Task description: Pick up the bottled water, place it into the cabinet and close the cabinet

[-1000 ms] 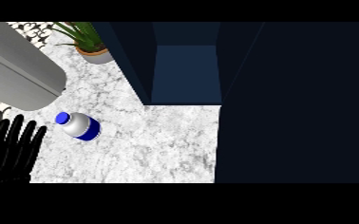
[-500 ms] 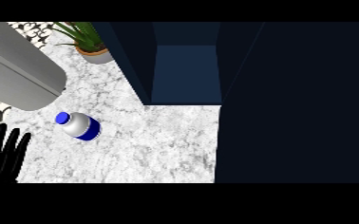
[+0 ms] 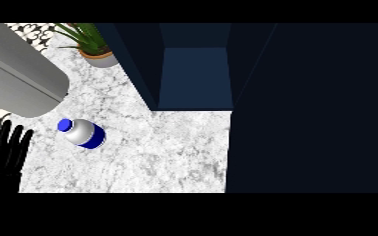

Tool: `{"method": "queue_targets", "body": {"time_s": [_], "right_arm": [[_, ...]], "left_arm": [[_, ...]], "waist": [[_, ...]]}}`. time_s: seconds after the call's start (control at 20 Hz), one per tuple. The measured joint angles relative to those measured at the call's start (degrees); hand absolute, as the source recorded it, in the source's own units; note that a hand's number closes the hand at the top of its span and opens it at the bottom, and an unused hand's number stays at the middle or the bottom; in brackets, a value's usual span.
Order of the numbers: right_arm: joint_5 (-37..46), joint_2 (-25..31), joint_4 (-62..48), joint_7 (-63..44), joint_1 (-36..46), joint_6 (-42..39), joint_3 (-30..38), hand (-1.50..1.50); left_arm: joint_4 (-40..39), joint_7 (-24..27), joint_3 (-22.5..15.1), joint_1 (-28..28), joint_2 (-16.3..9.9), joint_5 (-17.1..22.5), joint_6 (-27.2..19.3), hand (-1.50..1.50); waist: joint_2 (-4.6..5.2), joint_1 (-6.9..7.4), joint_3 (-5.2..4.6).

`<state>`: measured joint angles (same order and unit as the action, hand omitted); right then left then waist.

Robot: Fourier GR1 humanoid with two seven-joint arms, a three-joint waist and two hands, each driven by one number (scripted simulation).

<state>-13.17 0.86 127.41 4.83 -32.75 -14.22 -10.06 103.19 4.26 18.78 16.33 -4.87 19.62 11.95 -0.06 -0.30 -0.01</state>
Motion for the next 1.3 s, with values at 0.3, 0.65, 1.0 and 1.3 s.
{"method": "queue_targets", "body": {"time_s": [0.3,0.65,1.0,1.3], "right_arm": [[-1.0,0.6,0.6,0.0,-0.6,-0.7,0.3,-1.5],[-1.1,1.2,1.7,2.0,-4.0,-2.2,-0.1,-1.5],[-0.4,0.7,2.2,3.2,-5.6,-2.4,-1.5,-1.5],[-1.2,1.1,2.1,3.1,-5.8,-2.7,-1.1,-1.5]], "left_arm": [[-12.0,5.6,2.4,-3.6,-2.7,-1.8,3.2,-1.5],[-27.0,10.3,3.8,-10.4,-5.5,-3.9,4.9,-1.5],[-43.2,15.1,5.7,-17.6,-7.7,-4.2,5.7,-1.5],[-57.3,20.2,6.4,-23.0,-9.5,-4.3,8.7,-1.5]], "waist": [[0.03,-0.04,-0.01],[0.03,-0.22,-0.01],[0.06,-0.31,-0.04],[0.1,-0.41,-0.04]]}}
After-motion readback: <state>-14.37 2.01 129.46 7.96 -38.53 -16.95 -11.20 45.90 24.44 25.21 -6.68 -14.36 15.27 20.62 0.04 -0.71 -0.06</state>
